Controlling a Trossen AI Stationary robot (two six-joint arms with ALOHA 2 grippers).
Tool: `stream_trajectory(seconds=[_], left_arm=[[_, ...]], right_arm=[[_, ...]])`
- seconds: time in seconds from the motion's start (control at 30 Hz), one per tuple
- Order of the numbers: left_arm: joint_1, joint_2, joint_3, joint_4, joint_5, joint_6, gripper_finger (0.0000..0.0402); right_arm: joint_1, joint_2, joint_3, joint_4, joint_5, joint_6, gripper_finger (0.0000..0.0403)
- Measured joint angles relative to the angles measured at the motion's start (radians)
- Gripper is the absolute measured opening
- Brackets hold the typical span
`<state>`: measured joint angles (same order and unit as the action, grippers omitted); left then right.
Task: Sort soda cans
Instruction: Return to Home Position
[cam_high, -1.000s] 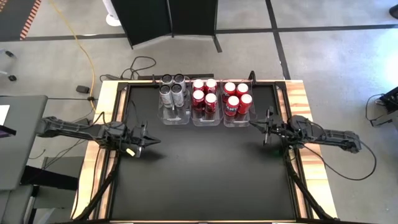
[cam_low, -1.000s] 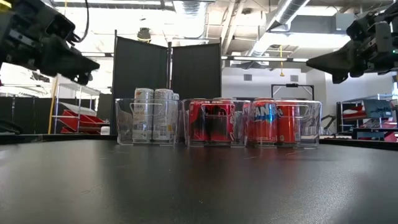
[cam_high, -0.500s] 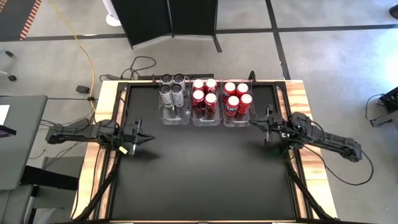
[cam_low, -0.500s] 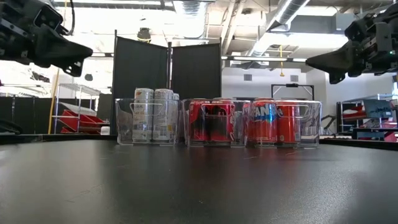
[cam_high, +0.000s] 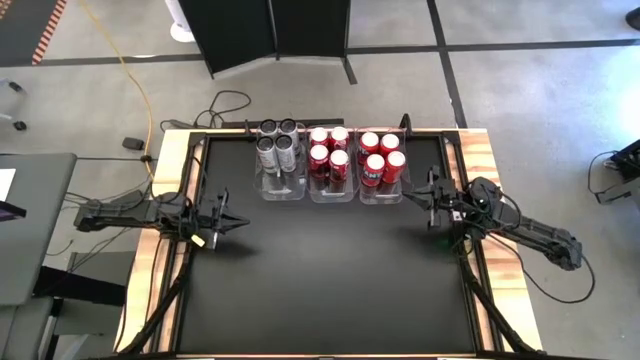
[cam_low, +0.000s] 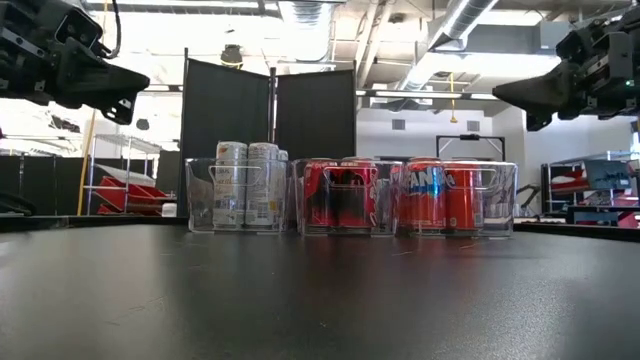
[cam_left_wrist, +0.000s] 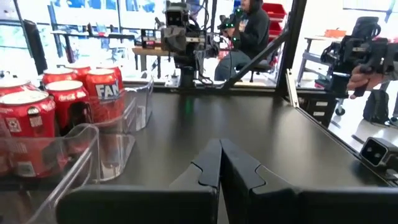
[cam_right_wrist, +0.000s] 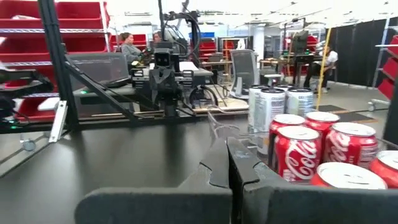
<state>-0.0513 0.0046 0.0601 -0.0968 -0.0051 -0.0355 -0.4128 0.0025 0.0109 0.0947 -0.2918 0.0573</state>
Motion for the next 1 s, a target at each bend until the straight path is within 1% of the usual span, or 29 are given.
stream_trajectory(seconds=[0.13,0.23,0.37,0.5,0.67,0.8,1.0], left_arm=[[0.000,0.000,-0.023,0.049,0.000,-0.003,0.0000],[0.000,0.005,-0.051,0.110,0.000,-0.007,0.0000],[0.000,0.016,-0.052,0.113,-0.001,0.013,0.0000],[0.000,0.021,-0.052,0.115,-0.006,0.033,0.0000],[0.000,0.031,-0.052,0.117,-0.007,0.032,0.0000],[0.000,0.052,-0.052,0.119,-0.006,0.032,0.0000],[0.000,0.081,-0.053,0.120,-0.006,0.031,0.0000]], right_arm=[[0.059,0.000,-0.003,0.010,0.005,-0.002,0.0000],[0.108,0.000,-0.003,0.007,0.055,-0.010,0.0000],[0.166,0.000,-0.003,-0.029,0.107,-0.028,0.0000],[0.195,0.004,-0.004,-0.050,0.161,-0.040,0.0000],[0.220,0.004,-0.004,-0.051,0.165,-0.006,0.0000],[0.268,0.003,-0.005,-0.051,0.167,0.010,0.0000],[0.353,0.003,-0.005,-0.063,0.233,0.014,0.0000]])
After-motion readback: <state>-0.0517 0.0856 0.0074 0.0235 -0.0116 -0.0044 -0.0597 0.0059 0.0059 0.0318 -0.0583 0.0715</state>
